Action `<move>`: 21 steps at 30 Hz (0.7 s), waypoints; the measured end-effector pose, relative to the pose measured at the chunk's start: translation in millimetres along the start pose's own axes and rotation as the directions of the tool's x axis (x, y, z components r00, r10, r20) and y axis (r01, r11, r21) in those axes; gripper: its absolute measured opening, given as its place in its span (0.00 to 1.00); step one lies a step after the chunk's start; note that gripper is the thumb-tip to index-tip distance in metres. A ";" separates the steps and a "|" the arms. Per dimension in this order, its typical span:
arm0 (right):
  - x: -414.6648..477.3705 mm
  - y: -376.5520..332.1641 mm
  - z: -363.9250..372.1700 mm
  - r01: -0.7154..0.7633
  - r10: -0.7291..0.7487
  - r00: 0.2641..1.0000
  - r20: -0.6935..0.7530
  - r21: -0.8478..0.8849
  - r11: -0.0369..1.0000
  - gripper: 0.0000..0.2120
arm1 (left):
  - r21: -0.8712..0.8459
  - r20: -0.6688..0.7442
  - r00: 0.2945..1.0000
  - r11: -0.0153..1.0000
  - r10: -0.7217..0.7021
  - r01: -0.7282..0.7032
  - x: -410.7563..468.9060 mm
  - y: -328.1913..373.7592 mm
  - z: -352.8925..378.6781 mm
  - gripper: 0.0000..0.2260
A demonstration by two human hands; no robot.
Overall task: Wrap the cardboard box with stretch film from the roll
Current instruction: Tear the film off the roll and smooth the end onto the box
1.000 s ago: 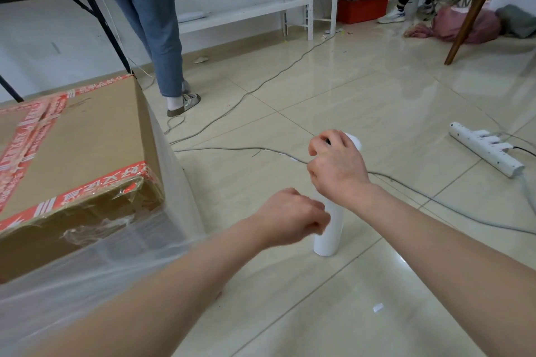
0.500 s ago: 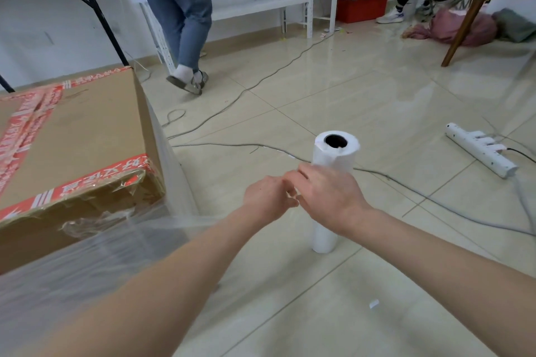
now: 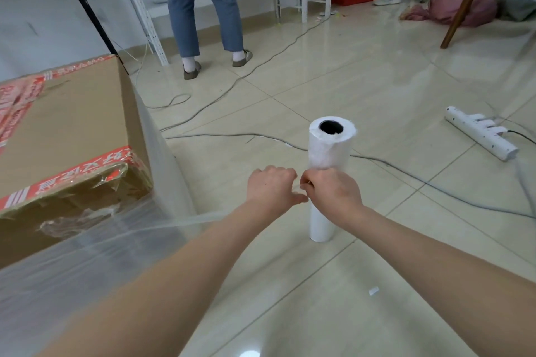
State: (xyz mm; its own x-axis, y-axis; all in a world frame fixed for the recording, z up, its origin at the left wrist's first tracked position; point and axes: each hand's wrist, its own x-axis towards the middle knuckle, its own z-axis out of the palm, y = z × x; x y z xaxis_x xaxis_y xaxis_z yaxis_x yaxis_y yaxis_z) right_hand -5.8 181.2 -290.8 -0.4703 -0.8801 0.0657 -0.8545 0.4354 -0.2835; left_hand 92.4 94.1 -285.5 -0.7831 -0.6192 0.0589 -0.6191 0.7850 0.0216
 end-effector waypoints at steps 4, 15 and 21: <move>1.3 0.7 5.1 -0.011 0.012 1.000 -0.014 0.029 1.000 0.12 | -0.131 0.005 1.000 0.991 -0.028 0.029 5.3 0.7 3.1 0.12; 5.2 -7.3 12.4 -0.121 0.128 0.990 -0.056 0.111 0.986 0.12 | -0.196 -0.178 0.938 0.923 0.298 -0.330 -10.4 -21.0 4.6 0.05; 6.5 0.7 16.9 -0.149 0.162 0.984 -0.069 0.163 0.975 0.10 | -0.292 -0.122 0.966 0.922 0.229 -0.255 -20.5 -22.7 6.7 0.05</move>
State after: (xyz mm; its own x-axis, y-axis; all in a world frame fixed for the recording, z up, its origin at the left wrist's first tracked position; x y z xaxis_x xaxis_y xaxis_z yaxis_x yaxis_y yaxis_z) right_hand -5.7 172.6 -306.7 -0.6167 -0.7826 0.0845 -0.7272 0.5254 -0.4418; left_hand 122.1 88.9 -293.9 -0.8905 -0.4161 0.1838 -0.3534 0.8873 0.2964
